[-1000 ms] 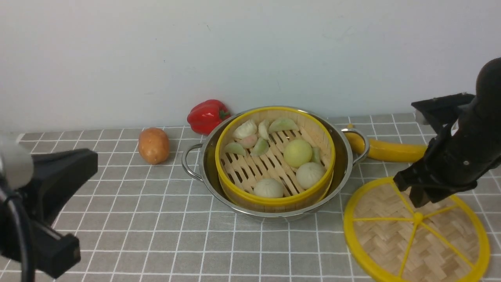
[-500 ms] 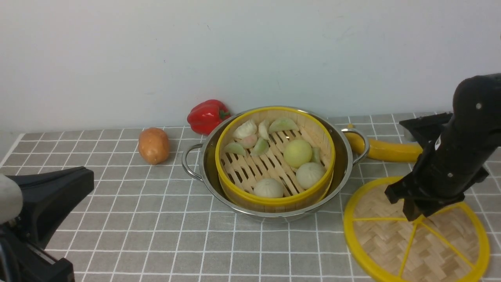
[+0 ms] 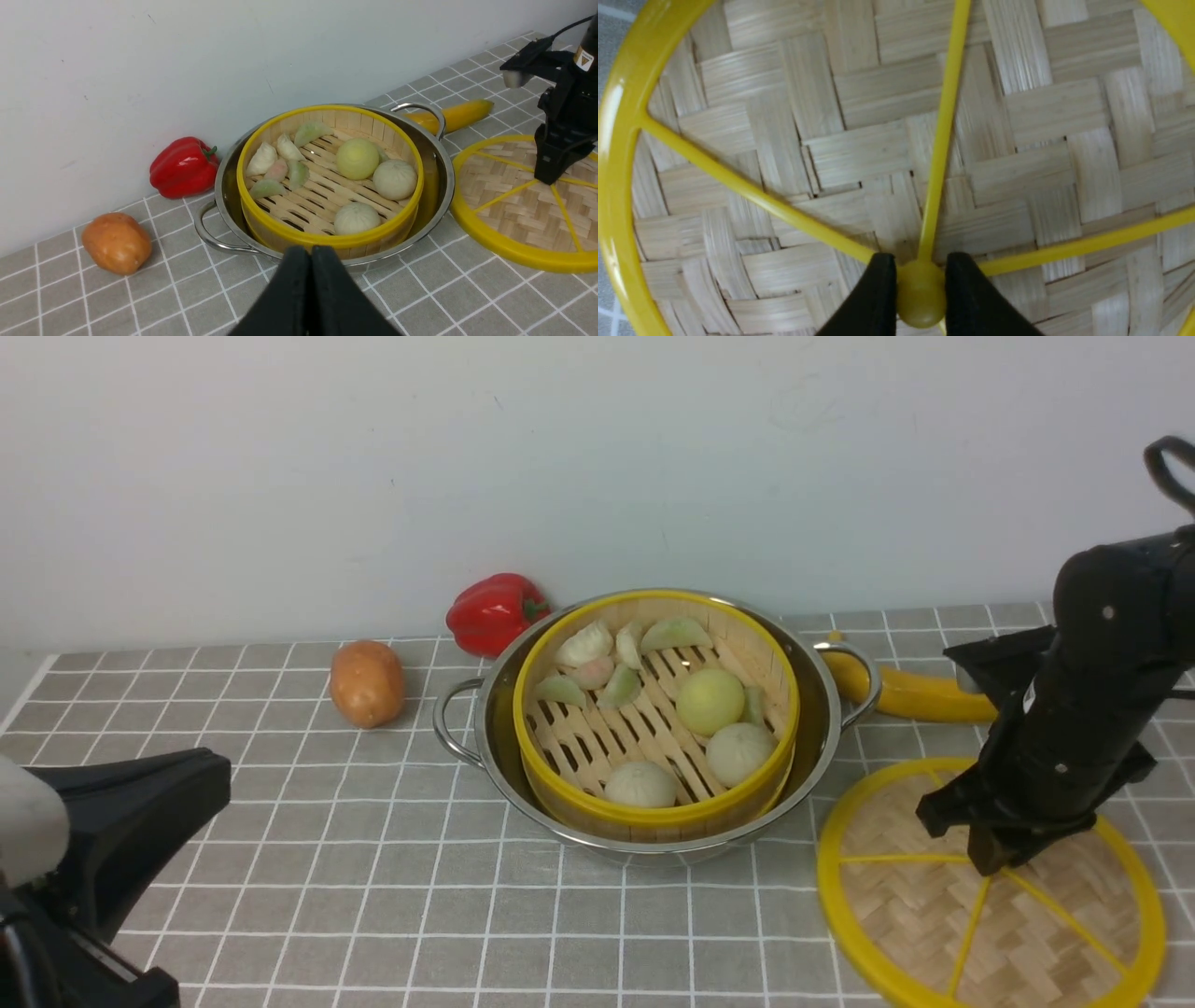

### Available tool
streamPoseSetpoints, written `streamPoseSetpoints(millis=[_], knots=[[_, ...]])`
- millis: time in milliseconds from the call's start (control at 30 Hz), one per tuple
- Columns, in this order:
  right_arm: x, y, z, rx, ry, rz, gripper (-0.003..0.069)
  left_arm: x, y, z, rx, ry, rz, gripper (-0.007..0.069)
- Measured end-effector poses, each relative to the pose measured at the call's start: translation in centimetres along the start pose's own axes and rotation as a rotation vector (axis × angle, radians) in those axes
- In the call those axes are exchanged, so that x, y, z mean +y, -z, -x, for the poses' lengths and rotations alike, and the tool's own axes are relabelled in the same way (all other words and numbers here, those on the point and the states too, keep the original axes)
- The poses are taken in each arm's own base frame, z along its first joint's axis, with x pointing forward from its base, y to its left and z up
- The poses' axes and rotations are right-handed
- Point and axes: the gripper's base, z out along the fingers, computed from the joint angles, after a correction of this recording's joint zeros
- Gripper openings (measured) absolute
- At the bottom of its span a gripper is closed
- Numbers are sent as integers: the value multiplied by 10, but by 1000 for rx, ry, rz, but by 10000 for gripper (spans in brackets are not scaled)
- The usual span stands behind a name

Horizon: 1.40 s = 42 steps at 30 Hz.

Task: Place the steamer in the pot on the grey tablecloth, and put the lid on the steamer.
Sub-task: 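Move the gripper down to the bamboo steamer lid and grasp its center knob, then place the bamboo steamer lid onto the steamer basket in the pot with the right gripper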

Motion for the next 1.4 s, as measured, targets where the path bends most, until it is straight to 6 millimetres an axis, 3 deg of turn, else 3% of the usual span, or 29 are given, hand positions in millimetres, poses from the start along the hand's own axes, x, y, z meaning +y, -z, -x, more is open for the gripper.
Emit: streamPoseSetpoints(millis=[200, 367, 400, 500, 633, 733, 767, 800, 967, 1100, 1233, 1400], knots=[[-1, 9, -8, 61, 5, -11, 147, 0, 0, -1, 5, 0, -2, -22], [-2, 61, -26, 12, 6, -7, 147, -1, 0, -3, 27, -13, -6, -22], [-2, 61, -26, 15, 6, -7, 147, -1, 0, -3, 29, -14, -6, -22], [-1, 99, -32, -80, -6, 18, 147, -1, 0, -4, 36, -29, -10, -22], [12, 134, -15, -201, 20, 47, 147, -1, 0, -4, 37, -45, -11, -22], [32, 147, 4, -260, 64, 65, 147, -1, 0, -4, 39, -58, -12, -22], [52, 154, 23, -304, 101, 86, 147, -1, 0, -4, 43, -71, -15, -22], [57, 158, 29, -324, 108, 92, 147, -1, 0, -4, 43, -73, -15, -22], [107, 149, 79, -388, 177, 134, 147, -4, 10, -13, -12, -91, 4, -22], [135, 131, 104, -405, 208, 152, 147, -6, 21, -32, -122, -61, 50, -22], [145, 112, 114, -384, 215, 158, 147, -7, 32, -49, -271, -6, 104, -22], [146, 101, 117, -358, 210, 153, 147, -6, 31, -61, -326, 17, 129, -19]])
